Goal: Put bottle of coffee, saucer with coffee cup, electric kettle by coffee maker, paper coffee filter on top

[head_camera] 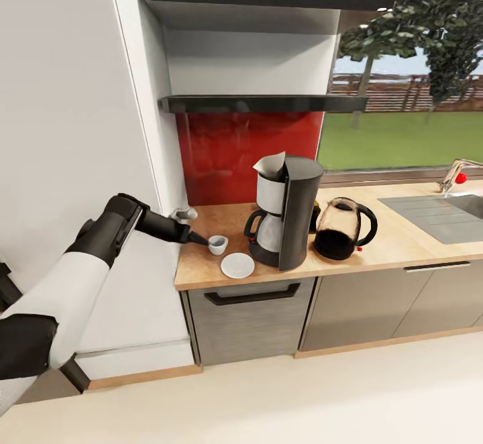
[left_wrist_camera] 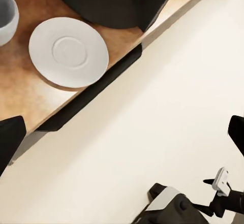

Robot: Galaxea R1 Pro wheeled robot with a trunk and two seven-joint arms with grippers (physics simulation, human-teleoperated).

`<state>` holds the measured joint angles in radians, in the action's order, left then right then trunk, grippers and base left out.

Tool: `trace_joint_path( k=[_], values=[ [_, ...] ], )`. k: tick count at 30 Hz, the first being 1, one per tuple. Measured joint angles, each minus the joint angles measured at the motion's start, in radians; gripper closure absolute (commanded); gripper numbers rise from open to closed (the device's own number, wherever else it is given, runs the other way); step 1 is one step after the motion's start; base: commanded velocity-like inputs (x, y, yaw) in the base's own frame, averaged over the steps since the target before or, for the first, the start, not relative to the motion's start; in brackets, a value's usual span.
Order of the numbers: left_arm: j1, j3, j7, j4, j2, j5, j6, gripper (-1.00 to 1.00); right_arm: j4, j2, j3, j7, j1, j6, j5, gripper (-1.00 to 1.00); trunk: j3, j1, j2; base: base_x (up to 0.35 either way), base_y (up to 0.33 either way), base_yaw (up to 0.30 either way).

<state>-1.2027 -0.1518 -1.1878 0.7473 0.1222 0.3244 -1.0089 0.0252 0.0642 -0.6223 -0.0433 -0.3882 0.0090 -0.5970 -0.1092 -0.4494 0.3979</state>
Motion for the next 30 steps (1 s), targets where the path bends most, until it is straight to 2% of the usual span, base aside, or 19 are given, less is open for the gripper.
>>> trace_joint_path(
  k=[2,8,10,20,30],
  values=[
    [-0.003,-0.01,0.0,-0.003,-0.008,0.012,0.0,-1.0,0.0,-0.001,0.0,0.0,0.0,0.0,0.0,-1.0,0.0,0.0,0.0,0.0,0.0,0.0],
    [-0.007,-0.108,0.0,-0.005,-0.017,0.063,0.0,-1.0,0.0,-0.003,0.0,0.0,0.001,-0.001,0.001,-1.0,0.0,0.0,0.0,0.0,0.0,0.0],
    [-0.007,-0.123,0.0,-0.005,-0.019,0.074,0.0,-1.0,0.0,-0.003,0.0,0.0,0.001,-0.001,0.0,-1.0,0.0,0.0,0.0,0.0,0.0,0.0],
    [-0.007,-0.138,0.004,0.007,-0.02,0.135,0.002,-1.0,0.0,-0.003,0.0,0.0,0.002,-0.001,0.0,-1.0,0.0,0.0,0.0,0.0,0.0,0.0],
    [0.002,-0.138,0.008,0.009,-0.016,0.228,0.003,-1.0,-0.001,-0.003,0.0,0.001,0.006,-0.001,0.0,-1.0,0.0,0.0,0.0,0.0,0.0,0.0]
  ],
)
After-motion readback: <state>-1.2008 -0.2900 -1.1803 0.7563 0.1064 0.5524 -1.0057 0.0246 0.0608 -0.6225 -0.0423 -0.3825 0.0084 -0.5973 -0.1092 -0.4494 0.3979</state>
